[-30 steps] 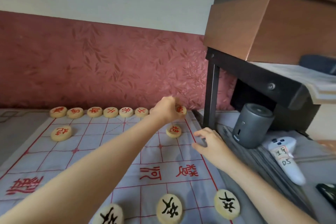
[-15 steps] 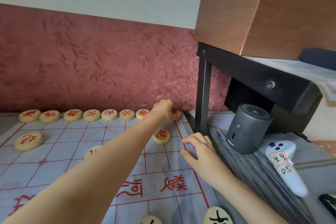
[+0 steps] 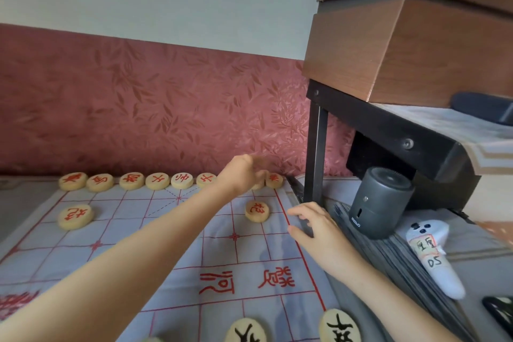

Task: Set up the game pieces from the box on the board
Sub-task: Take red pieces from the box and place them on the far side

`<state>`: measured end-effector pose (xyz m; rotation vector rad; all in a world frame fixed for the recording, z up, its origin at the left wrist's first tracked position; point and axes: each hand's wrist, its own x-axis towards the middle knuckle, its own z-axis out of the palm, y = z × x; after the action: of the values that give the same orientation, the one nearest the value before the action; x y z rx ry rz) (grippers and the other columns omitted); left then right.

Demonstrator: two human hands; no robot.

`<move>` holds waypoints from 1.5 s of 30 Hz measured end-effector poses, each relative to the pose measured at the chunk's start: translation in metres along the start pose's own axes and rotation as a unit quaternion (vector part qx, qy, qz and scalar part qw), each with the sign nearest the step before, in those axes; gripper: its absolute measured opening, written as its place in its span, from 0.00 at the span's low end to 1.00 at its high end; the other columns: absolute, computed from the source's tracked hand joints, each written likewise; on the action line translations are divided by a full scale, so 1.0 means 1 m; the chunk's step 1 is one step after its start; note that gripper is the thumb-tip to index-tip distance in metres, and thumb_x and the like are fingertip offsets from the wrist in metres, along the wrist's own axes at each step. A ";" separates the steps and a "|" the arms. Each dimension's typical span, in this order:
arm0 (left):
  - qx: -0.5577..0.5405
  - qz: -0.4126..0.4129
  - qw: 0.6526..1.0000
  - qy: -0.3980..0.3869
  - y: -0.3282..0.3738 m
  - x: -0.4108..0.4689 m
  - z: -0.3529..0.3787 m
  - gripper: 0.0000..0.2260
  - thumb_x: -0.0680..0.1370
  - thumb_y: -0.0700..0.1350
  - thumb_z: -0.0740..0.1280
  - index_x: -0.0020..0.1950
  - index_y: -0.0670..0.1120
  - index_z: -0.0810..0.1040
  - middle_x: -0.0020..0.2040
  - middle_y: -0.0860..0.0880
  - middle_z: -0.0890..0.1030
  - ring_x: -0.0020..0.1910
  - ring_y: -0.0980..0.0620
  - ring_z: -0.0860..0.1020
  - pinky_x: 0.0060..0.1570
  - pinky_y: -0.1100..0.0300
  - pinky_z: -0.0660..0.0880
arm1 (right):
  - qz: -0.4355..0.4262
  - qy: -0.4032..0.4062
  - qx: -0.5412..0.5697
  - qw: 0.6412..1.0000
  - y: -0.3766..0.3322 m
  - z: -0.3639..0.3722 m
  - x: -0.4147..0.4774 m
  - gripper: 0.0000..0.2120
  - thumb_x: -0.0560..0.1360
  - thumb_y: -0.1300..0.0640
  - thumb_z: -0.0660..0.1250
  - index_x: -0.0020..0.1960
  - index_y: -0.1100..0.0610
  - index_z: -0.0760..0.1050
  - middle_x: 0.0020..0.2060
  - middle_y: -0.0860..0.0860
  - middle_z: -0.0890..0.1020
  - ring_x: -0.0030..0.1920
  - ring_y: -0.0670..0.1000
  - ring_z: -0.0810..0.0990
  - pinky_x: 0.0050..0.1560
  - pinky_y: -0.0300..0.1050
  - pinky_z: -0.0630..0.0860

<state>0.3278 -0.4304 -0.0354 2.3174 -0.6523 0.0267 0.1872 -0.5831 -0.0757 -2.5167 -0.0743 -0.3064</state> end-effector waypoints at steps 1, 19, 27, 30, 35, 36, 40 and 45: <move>-0.001 0.004 1.000 0.003 -0.001 -0.009 -0.008 0.13 0.75 0.44 0.66 0.58 0.42 0.77 0.56 0.44 0.81 0.56 0.47 0.78 0.57 0.58 0.73 | -0.003 0.005 0.000 1.000 -0.005 -0.001 -0.001 0.13 0.77 0.55 0.63 0.61 0.51 0.73 0.56 0.43 0.72 0.61 0.43 0.69 0.64 0.39 0.65; -0.037 -0.098 0.994 0.030 -0.062 -0.268 -0.181 0.08 0.75 0.47 0.67 0.52 0.54 0.81 0.51 0.61 0.81 0.51 0.66 0.77 0.54 0.72 0.69 | -0.069 -0.179 0.041 0.981 -0.203 0.049 -0.034 0.14 0.76 0.47 0.64 0.61 0.44 0.73 0.54 0.46 0.78 0.54 0.43 0.75 0.58 0.41 0.71; 0.016 -0.174 0.965 0.194 -0.114 -0.431 -0.239 0.15 0.74 0.39 0.68 0.45 0.61 0.78 0.45 0.62 0.82 0.45 0.69 0.78 0.50 0.72 0.72 | -0.171 -0.252 0.079 0.949 -0.301 0.119 -0.070 0.16 0.75 0.49 0.64 0.62 0.45 0.72 0.54 0.45 0.76 0.52 0.42 0.75 0.58 0.39 0.71; 0.026 -0.210 0.949 0.232 -0.128 -0.479 -0.243 0.17 0.72 0.38 0.70 0.43 0.63 0.80 0.44 0.61 0.83 0.44 0.67 0.80 0.46 0.76 0.72 | -0.214 -0.279 0.071 0.933 -0.336 0.142 -0.083 0.17 0.76 0.51 0.64 0.64 0.48 0.71 0.54 0.43 0.74 0.55 0.42 0.73 0.59 0.39 0.69; 0.072 -0.266 0.914 0.298 -0.133 -0.523 -0.240 0.16 0.69 0.34 0.72 0.49 0.53 0.81 0.48 0.51 0.82 0.46 0.51 0.80 0.47 0.62 0.74 | -0.264 -0.313 0.065 0.910 -0.383 0.178 -0.100 0.19 0.76 0.51 0.64 0.66 0.49 0.70 0.66 0.46 0.73 0.65 0.43 0.70 0.63 0.37 0.64; 0.086 -0.271 0.913 0.293 -0.134 -0.529 -0.239 0.17 0.68 0.34 0.72 0.51 0.52 0.81 0.48 0.50 0.81 0.47 0.50 0.79 0.49 0.60 0.73 | -0.266 -0.321 0.068 0.906 -0.391 0.186 -0.104 0.19 0.76 0.51 0.65 0.66 0.49 0.70 0.65 0.46 0.73 0.65 0.44 0.71 0.64 0.39 0.65; 0.080 -0.260 0.912 0.307 -0.141 -0.547 -0.239 0.20 0.72 0.34 0.69 0.48 0.61 0.75 0.50 0.50 0.79 0.51 0.49 0.79 0.53 0.55 0.75 | -0.284 -0.339 0.089 0.892 -0.415 0.211 -0.123 0.20 0.74 0.52 0.67 0.65 0.51 0.71 0.64 0.49 0.74 0.64 0.47 0.71 0.64 0.43 0.67; 0.097 -0.246 0.917 0.299 -0.137 -0.559 -0.238 0.19 0.74 0.35 0.66 0.52 0.61 0.74 0.53 0.54 0.77 0.53 0.54 0.77 0.54 0.62 0.73 | -0.285 -0.328 0.091 0.896 -0.433 0.243 -0.143 0.23 0.71 0.55 0.70 0.65 0.55 0.71 0.63 0.53 0.72 0.66 0.53 0.67 0.66 0.48 0.66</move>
<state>-0.0579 0.0580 -0.0581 2.4114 0.2558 0.5636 0.0440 -0.0868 -0.0610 -2.2476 -1.0635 0.3303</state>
